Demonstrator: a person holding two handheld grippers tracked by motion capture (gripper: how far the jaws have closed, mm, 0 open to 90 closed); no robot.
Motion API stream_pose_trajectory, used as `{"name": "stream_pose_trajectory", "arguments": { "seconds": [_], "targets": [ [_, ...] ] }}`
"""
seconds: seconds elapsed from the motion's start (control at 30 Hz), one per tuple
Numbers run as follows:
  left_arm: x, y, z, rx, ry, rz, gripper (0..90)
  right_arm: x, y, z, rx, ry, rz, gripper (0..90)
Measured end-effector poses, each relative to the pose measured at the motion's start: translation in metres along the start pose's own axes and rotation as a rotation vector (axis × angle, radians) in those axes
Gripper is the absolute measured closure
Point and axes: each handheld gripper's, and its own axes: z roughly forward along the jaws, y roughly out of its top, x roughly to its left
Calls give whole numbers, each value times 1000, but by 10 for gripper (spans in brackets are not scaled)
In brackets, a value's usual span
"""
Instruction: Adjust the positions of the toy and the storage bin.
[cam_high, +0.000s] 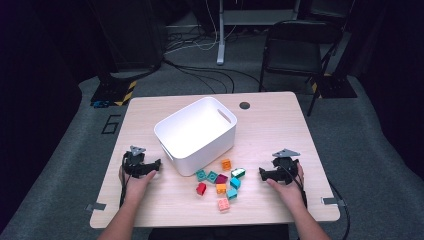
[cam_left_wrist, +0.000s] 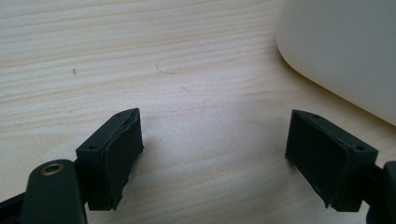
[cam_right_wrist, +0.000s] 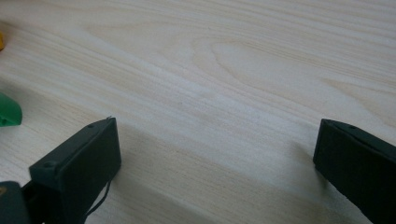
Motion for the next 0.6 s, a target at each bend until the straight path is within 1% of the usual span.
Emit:
{"name": "stream_pose_trajectory", "arguments": {
  "seconds": [0.17, 0.27, 0.3, 0.37, 0.4, 0.43, 0.47, 0.5, 0.6],
  "targets": [
    [0, 0, 1, -7, 2, 4, 179, 0, 0, 0, 0, 0, 0, 0],
    [0, 0, 0, 0, -2, 3, 183, 0, 0, 0, -1, 0, -2, 0],
    [0, -1, 0, -9, -2, -11, 186, 0, 0, 0, 0, 0, 0, 0],
    [1, 0, -1, -7, 2, -2, 213, -1, 0, 0, -3, 2, -11, 0],
    [2, 0, -1, -8, 5, -8, 232, -1, -1, 0, -2, 4, -14, 1],
    [3, 0, -1, -12, 14, 0, 249, -1, -1, 0, -2, 3, -15, 2],
    [3, 0, -1, -12, 11, -3, 256, -1, -1, 0, -3, 3, -15, 2],
    [2, -1, -1, -25, 12, -7, 257, -1, -1, 0, -3, 3, -15, 1],
    [2, -1, -1, -25, 14, -6, 259, -1, 0, 0, -2, 6, -15, 0]
  ]
}}
